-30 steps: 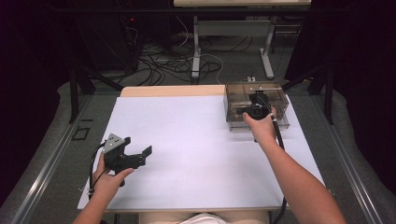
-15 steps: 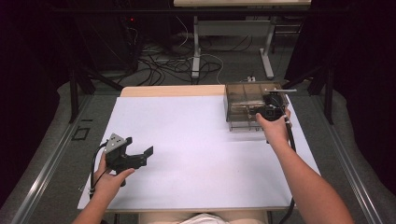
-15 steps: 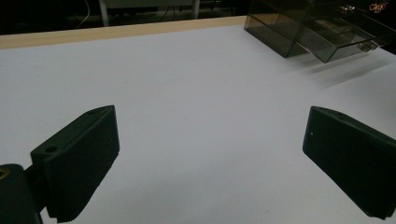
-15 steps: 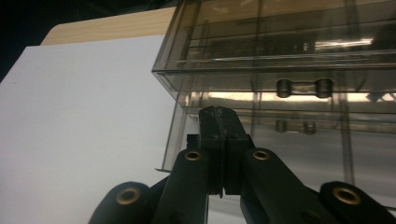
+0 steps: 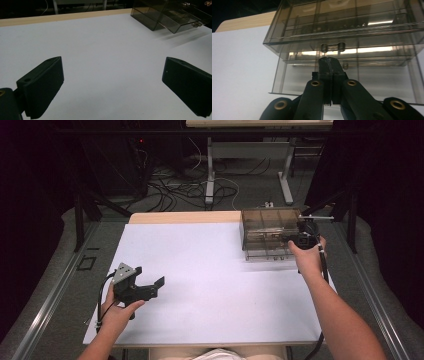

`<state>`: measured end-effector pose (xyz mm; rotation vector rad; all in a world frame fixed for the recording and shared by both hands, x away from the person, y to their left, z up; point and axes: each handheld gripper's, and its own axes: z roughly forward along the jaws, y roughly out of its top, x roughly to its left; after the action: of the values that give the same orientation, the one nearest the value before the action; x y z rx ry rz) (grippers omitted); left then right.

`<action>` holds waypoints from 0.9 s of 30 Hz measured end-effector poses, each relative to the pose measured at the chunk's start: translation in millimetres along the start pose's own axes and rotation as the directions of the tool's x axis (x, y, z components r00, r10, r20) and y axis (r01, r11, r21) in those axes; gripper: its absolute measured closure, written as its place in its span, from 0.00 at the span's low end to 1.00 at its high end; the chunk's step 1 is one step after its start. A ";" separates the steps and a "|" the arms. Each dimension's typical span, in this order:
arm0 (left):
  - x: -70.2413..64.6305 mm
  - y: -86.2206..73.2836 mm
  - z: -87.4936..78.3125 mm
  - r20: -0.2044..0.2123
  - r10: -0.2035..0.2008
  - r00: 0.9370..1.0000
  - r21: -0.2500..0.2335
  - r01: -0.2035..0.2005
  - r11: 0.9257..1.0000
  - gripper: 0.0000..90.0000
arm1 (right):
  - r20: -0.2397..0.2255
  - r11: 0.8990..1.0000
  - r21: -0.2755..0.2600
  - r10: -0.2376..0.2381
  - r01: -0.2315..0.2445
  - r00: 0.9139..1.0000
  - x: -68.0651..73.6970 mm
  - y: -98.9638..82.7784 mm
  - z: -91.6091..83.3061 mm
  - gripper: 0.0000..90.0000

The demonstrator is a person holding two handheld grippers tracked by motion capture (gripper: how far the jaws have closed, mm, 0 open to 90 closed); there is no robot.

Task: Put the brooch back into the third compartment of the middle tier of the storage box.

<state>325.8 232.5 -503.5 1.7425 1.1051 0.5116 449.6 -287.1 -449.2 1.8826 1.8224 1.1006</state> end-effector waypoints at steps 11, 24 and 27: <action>0.4 0.2 -0.3 0.000 0.007 1.000 0.001 -0.007 1.000 0.05 | 0.050 0.999 -0.019 0.027 -0.026 0.998 -23.1 1.9 -4.4 1.00; 0.3 0.0 -0.1 0.001 0.000 1.000 0.001 0.000 1.000 0.05 | 0.095 0.998 -0.011 0.061 -0.060 0.994 -45.2 0.5 -4.7 1.00; 0.4 0.0 -0.4 0.000 0.003 1.000 0.000 -0.003 1.000 0.05 | 0.109 0.996 -0.021 0.083 -0.081 0.991 -47.6 -0.3 -3.5 1.00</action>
<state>325.8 233.0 -503.4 1.7448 1.1027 0.5135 451.6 -333.1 -461.9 1.9830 1.6855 1.0141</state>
